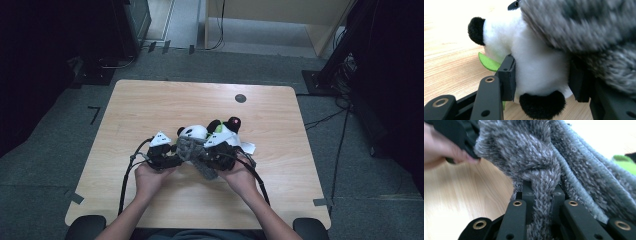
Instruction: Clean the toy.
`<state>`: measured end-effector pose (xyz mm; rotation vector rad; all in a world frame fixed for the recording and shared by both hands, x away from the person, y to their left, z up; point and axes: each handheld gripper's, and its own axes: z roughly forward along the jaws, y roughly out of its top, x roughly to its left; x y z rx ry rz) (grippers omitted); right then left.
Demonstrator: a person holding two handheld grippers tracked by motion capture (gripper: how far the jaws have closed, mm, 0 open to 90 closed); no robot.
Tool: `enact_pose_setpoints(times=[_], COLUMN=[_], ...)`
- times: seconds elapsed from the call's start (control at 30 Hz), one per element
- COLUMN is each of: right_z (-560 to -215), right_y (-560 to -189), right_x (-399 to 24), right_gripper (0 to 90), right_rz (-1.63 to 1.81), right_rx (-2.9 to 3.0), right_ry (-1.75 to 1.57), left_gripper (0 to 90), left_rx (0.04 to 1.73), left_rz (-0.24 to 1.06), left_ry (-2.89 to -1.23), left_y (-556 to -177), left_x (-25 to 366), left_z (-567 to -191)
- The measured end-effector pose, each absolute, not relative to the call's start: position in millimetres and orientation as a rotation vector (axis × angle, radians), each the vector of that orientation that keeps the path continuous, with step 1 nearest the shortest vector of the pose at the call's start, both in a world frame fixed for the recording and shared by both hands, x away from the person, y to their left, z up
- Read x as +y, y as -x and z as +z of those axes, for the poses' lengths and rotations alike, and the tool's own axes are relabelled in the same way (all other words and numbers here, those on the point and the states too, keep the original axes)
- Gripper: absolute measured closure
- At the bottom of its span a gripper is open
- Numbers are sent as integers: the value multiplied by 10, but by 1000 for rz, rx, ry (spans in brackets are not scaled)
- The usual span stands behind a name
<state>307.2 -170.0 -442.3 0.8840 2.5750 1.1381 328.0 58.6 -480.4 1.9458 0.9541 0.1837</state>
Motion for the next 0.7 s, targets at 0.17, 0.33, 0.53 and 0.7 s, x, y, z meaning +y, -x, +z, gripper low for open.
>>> enact_pose_setpoints(times=[0.17, 0.33, 0.53, 0.7], right_z=[-4459, -4519, -4554, -4574], right_y=[-3030, -2956, -2897, -2837], right_x=[-1774, -1891, -2050, -2235], right_gripper=[805, 805, 805, 805], right_rz=[1116, 1121, 1124, 1134], right_rx=[2581, 2563, 2559, 2537], right_ry=[-884, -880, -905, -964], left_gripper=[479, 481, 487, 492], left_rx=[957, 946, 939, 930], left_rz=[175, 182, 193, 201], left_ry=[-1938, -1944, -1960, -1977], left_y=[-3287, -3289, -3288, -3290], left_x=[592, 591, 573, 554], left_z=[-4806, -4806, -4797, -4793])
